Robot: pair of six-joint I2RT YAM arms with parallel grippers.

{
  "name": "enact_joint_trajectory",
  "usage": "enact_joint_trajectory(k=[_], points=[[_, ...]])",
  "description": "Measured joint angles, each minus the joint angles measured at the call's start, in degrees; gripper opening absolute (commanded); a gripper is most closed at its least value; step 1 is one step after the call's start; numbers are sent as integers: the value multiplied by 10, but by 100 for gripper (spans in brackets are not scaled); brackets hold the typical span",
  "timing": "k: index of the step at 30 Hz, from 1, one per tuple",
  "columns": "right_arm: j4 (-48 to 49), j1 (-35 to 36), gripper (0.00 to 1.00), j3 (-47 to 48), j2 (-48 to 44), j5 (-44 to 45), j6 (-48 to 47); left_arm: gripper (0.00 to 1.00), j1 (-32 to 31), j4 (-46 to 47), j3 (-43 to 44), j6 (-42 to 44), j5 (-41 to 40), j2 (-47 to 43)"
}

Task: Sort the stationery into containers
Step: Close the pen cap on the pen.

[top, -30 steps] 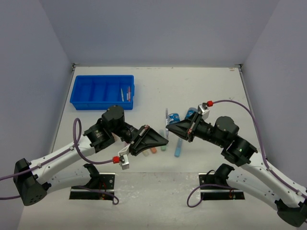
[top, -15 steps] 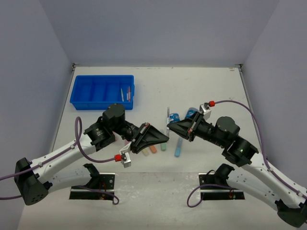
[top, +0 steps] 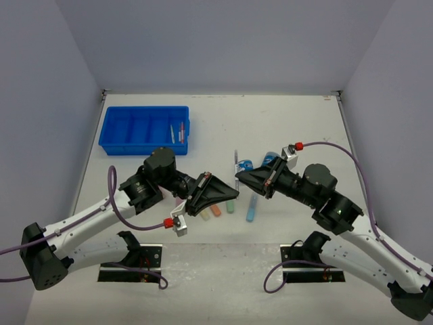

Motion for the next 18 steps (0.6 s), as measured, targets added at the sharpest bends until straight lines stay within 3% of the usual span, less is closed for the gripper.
enact_joint_trajectory(k=[15, 18], points=[[21, 0, 0, -29, 3, -1, 52, 19, 0, 48, -36, -29, -32, -13], [20, 1, 0, -29, -1, -2, 55, 26, 2, 65, -47, -38, -49, -15]])
